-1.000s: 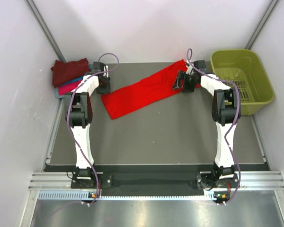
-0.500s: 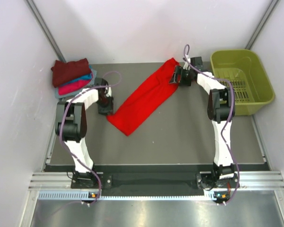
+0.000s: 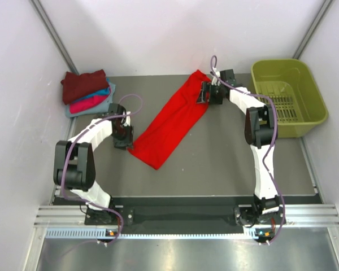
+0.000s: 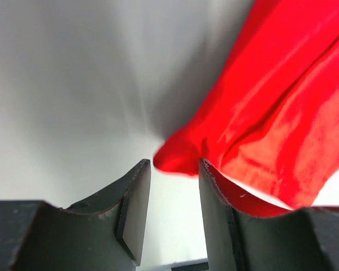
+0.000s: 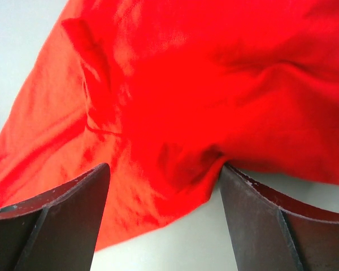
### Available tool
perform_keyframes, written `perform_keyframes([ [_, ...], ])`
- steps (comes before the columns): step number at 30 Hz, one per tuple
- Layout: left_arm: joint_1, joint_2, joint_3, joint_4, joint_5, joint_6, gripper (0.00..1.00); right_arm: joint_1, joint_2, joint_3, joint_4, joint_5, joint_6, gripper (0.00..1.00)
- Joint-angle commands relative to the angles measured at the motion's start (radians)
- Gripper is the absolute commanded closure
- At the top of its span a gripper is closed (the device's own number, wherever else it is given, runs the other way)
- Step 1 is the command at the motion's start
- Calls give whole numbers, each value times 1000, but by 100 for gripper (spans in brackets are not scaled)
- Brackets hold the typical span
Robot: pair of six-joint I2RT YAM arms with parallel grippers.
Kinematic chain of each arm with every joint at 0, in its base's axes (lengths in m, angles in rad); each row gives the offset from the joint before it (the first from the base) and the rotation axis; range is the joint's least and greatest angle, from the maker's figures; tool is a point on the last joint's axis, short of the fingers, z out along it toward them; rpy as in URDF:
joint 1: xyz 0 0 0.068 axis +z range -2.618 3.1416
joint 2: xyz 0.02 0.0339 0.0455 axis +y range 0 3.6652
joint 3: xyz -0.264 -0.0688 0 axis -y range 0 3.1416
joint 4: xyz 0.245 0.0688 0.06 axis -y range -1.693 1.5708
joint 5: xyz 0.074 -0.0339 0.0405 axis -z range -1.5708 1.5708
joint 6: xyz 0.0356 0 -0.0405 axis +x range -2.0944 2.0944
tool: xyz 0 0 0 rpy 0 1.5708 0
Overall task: Fold and stack the t-shirts
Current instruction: Fold the tshirt
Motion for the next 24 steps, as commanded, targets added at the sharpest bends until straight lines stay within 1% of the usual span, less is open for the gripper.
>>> perform_keyframes([
  [1, -9, -64, -52, -7, 7, -6, 55, 18, -43, -47, -58, 25, -27, 22],
  [3, -8, -70, -65, -6, 7, -13, 55, 18, -50, -54, -62, 31, -34, 22],
  [5, -8, -79, -46, -7, 13, -14, 56, 18, -58, -61, -65, 39, -43, 22],
  [8, -9, -62, 36, -20, 17, -17, 55, 17, -73, -69, -71, 39, -50, 21],
  [14, -8, 26, 109, -7, -22, 3, 53, 17, -81, -75, -71, 48, -60, 21],
  [17, -8, 74, 136, -7, -7, 5, 53, 17, -79, -77, -74, 60, -73, 21],
  [24, -9, 169, 199, -62, -5, 31, 53, 7, -53, -66, -73, 85, -79, 21],
])
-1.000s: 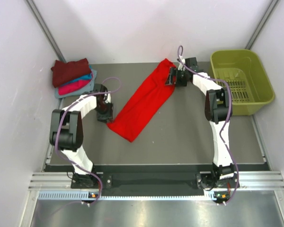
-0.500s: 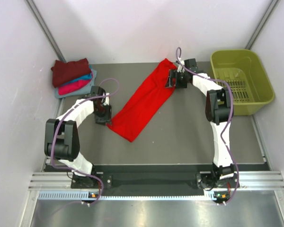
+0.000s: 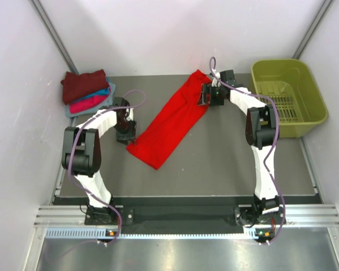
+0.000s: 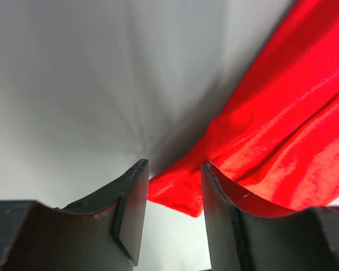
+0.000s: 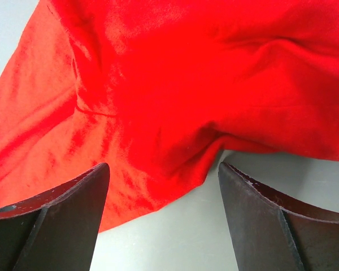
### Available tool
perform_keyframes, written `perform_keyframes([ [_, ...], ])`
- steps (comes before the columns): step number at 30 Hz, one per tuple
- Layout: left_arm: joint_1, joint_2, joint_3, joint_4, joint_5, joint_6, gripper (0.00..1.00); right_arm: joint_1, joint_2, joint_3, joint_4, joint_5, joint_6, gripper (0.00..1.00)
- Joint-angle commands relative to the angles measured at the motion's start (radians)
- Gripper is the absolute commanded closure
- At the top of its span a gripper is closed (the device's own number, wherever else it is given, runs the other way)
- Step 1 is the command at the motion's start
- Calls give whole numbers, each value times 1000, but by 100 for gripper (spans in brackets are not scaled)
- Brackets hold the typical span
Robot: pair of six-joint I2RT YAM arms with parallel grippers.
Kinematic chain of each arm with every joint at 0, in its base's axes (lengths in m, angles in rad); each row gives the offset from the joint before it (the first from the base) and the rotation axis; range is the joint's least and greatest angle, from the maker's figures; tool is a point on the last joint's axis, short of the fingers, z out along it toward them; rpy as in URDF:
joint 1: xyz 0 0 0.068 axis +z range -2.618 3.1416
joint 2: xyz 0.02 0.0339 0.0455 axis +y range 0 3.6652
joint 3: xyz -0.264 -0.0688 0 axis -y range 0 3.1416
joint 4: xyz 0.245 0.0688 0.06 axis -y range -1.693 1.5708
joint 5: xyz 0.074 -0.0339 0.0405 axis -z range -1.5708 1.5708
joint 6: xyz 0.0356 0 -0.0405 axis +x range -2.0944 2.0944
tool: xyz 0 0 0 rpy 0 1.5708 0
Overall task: Fold and stack the t-shirts
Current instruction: Fold the tshirt
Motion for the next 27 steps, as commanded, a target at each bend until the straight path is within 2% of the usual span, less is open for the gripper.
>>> perform_keyframes([
  [1, -2, 18, 56, -32, 1, 29, 53, 1, -6, 3, -45, 57, -23, 21],
  [2, -2, 25, 59, -32, 3, 30, 55, -1, 4, 9, -45, 72, -22, 21],
  [4, -2, 35, 65, -34, 23, 33, 67, -4, 12, 29, -45, 92, -25, 21],
  [7, -2, 38, 68, -45, 61, 29, 93, -4, 21, 56, -63, 202, -29, 25],
  [8, -2, 32, 62, -55, 70, 30, 98, -4, 26, 63, -68, 224, -31, 31],
  [9, -5, 27, 58, -60, 75, 32, 100, -6, 27, 69, -78, 242, -35, 46],
  [11, -7, 12, 38, -69, 93, 36, 100, -3, 29, 79, -86, 285, -37, 58],
  [12, -8, 7, 29, -75, 98, 35, 100, -4, 30, 79, -88, 290, -40, 67],
  [14, -15, -13, 0, -75, 107, 30, 100, -4, 36, 84, -91, 291, -46, 74],
  [15, -18, -19, -8, -75, 110, 30, 100, -3, 38, 84, -89, 296, -45, 83],
  [18, -28, -50, -45, -78, 119, 23, 100, -1, 53, 107, -91, 310, -37, 99],
  [27, -41, -145, -140, -92, 125, 18, 100, -4, 116, 270, -94, 314, -32, 100],
])
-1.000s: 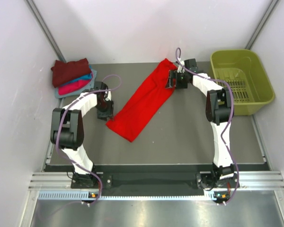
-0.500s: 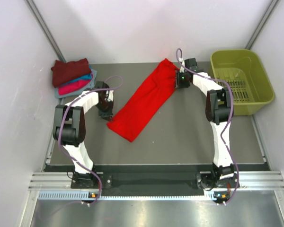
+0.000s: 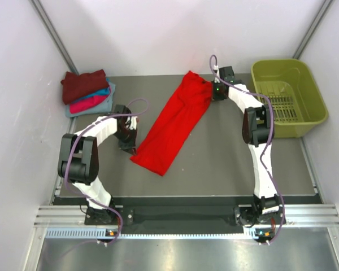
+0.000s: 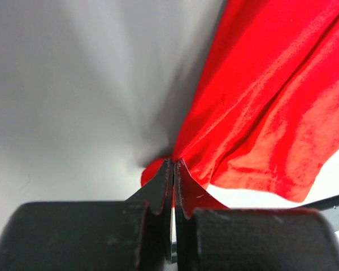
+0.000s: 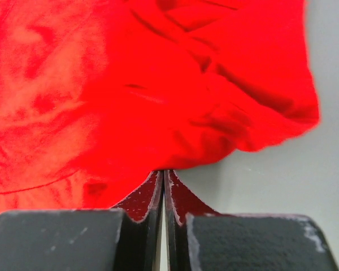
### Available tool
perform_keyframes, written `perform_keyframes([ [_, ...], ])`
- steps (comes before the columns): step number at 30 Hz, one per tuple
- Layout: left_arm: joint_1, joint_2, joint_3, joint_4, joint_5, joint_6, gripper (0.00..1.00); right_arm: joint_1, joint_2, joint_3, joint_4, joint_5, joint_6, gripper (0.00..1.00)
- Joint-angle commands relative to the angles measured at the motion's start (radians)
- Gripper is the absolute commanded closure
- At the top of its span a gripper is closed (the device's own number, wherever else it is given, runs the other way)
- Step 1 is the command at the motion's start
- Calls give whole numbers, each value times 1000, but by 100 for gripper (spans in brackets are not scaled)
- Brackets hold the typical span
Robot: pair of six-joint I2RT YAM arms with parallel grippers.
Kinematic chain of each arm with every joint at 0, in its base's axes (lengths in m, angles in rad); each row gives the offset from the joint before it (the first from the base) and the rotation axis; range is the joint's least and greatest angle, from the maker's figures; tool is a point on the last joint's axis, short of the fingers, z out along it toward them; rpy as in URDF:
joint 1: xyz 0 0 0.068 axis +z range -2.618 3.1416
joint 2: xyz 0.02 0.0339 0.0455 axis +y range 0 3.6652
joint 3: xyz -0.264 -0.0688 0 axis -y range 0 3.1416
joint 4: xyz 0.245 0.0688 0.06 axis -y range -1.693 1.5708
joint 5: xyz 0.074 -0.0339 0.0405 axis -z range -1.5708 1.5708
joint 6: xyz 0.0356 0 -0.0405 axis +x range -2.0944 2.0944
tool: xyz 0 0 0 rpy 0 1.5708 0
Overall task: Fold and stack the t-shirts
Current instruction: Fold the tshirt
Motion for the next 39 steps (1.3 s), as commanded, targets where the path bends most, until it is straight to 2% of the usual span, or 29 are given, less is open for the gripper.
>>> perform_keyframes([
  [1, -6, -62, -17, -37, 12, 0, 100, -3, -13, 56, -6, 0, 12, 96],
  [2, -6, -62, -14, -36, 12, 0, 100, -5, -24, 41, -12, -14, 28, 79],
  [5, -6, -53, 11, -36, 6, 6, 100, -9, -100, -69, -5, -60, 91, 54],
  [10, -6, -19, 35, -24, 26, 6, 100, -13, -196, -244, 21, -212, 194, 52],
  [14, -8, -13, 35, -13, 41, -8, 100, 1, -194, -255, 47, -264, 214, 51],
  [20, -8, -22, 34, -11, 40, -20, 100, 14, -151, -214, 67, -292, 240, 53],
  [23, -8, -24, 38, -14, 44, -25, 100, 30, -113, -183, 49, -237, 214, 59],
  [24, -8, -25, 40, -16, 41, -23, 100, 38, -104, -168, 44, -225, 205, 71],
  [26, -8, -28, 46, -27, 40, -20, 100, 43, -87, -160, 35, -180, 184, 82],
  [27, -8, -30, 46, -33, 41, -22, 100, 41, -82, -160, 35, -174, 176, 93],
  [29, -8, -39, 43, -37, 49, -25, 100, 40, -79, -153, 26, -139, 157, 100],
  [39, -41, -74, -28, -48, 83, -36, 100, -22, -55, -76, 9, -63, 101, 100],
])
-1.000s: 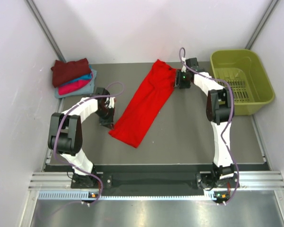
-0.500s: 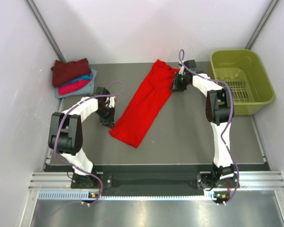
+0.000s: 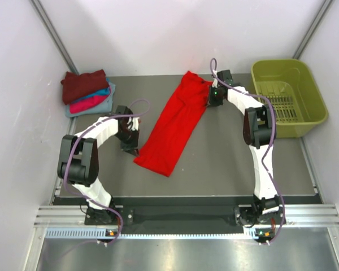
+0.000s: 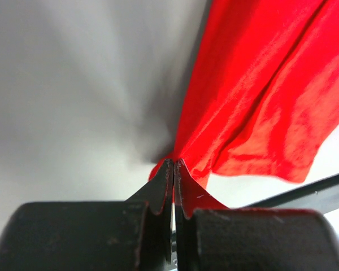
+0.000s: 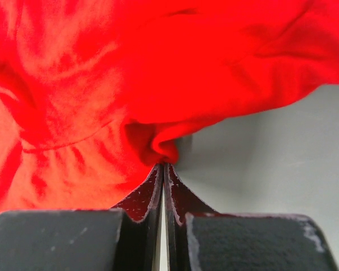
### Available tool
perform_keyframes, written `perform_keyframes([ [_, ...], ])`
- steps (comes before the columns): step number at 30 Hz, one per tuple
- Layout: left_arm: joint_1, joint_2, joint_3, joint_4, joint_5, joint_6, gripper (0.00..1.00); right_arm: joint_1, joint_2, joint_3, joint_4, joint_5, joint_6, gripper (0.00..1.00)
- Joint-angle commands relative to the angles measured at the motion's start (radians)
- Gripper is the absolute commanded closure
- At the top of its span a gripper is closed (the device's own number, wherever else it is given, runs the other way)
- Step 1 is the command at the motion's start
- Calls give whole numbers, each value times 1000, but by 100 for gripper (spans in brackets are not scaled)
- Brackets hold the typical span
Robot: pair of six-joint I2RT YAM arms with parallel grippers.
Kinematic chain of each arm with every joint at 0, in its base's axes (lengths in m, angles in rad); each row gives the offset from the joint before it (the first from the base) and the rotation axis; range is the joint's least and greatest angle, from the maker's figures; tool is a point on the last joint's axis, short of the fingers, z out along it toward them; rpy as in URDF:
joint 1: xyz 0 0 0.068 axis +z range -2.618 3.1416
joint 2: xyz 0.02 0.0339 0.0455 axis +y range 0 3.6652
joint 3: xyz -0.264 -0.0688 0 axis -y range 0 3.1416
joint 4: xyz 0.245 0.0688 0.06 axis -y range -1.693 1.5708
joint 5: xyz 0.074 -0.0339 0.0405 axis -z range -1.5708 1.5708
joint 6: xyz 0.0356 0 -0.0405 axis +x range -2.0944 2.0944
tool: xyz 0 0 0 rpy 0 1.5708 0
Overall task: Fold and stack the t-shirts
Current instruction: Fold the tshirt
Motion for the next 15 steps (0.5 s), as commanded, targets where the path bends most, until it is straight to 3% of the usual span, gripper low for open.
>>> perform_keyframes([
  [1, -24, -56, -24, -22, 27, -9, 100, -41, 27, 70, 4, 72, -43, 100],
  [7, -65, -71, -52, -20, 37, -6, 100, -67, 27, 84, -19, 57, -49, 100],
  [15, -151, -111, -87, -26, 99, -20, 100, -68, -69, -68, -47, 23, -46, 100],
])
